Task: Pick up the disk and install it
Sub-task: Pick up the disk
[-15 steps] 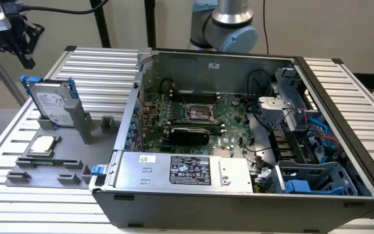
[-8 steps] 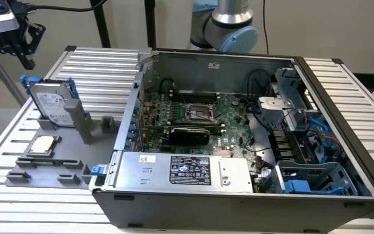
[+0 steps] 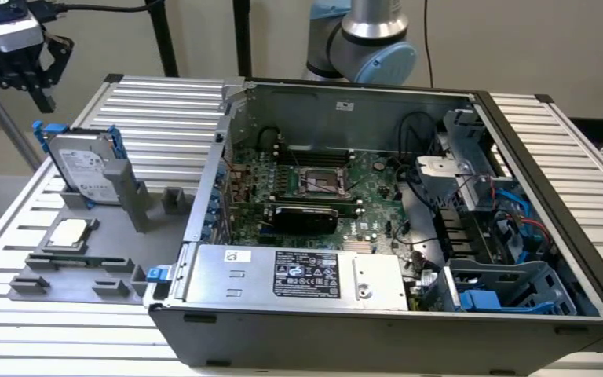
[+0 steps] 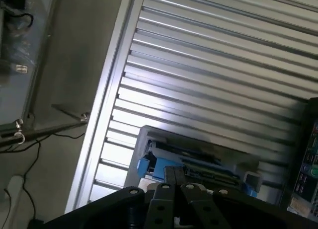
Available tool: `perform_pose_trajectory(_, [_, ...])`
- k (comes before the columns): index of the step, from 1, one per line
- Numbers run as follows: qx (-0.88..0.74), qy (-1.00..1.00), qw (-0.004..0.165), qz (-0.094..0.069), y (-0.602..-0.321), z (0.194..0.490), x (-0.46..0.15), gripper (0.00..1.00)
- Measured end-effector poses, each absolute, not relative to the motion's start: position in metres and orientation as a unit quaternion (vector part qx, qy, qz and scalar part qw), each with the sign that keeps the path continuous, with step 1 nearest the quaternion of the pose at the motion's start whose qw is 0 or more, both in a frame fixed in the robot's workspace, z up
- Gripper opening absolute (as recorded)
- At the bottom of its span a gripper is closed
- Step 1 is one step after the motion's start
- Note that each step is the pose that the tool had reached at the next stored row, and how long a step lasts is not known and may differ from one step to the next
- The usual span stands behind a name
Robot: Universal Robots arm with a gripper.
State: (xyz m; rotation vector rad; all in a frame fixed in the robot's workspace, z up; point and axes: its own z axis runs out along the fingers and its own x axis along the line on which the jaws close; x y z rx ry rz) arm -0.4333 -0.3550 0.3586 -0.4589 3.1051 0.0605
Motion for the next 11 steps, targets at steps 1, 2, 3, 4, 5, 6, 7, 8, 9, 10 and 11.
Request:
perform_pose_trajectory(1, [-0.155, 0.988, 0.001, 0.019, -0.3550, 0.3586, -0.4333, 0.00])
perform_pose_trajectory(2, [-0.164, 0.986, 0.001, 0.019, -0.3550, 0.3586, -0.4334, 0.00])
perform_pose_trajectory(3, [-0.173, 0.985, 0.001, 0.019, -0.3550, 0.3586, -0.4333, 0.00])
perform_pose_trajectory(4, [-0.182, 0.983, 0.001, 0.019, -0.3550, 0.3586, -0.4333, 0.00])
perform_pose_trajectory(5, [-0.191, 0.981, 0.001, 0.019, -0.3551, 0.3586, -0.4333, 0.00])
perform_pose_trajectory(6, [-0.199, 0.980, 0.001, 0.019, -0.3550, 0.3586, -0.4333, 0.00])
perform_pose_trajectory(7, [-0.209, 0.978, 0.001, 0.019, -0.3550, 0.3586, -0.4333, 0.00])
perform_pose_trajectory(8, [-0.217, 0.976, 0.001, 0.019, -0.3550, 0.3586, -0.4333, 0.00])
perform_pose_trajectory(9, [-0.227, 0.974, 0.001, 0.019, -0.3550, 0.3586, -0.4333, 0.00])
perform_pose_trajectory(10, [-0.235, 0.972, 0.001, 0.019, -0.3550, 0.3586, -0.4333, 0.00])
perform_pose_trajectory(11, [-0.244, 0.969, 0.001, 0.019, -0.3551, 0.3586, -0.4333, 0.00])
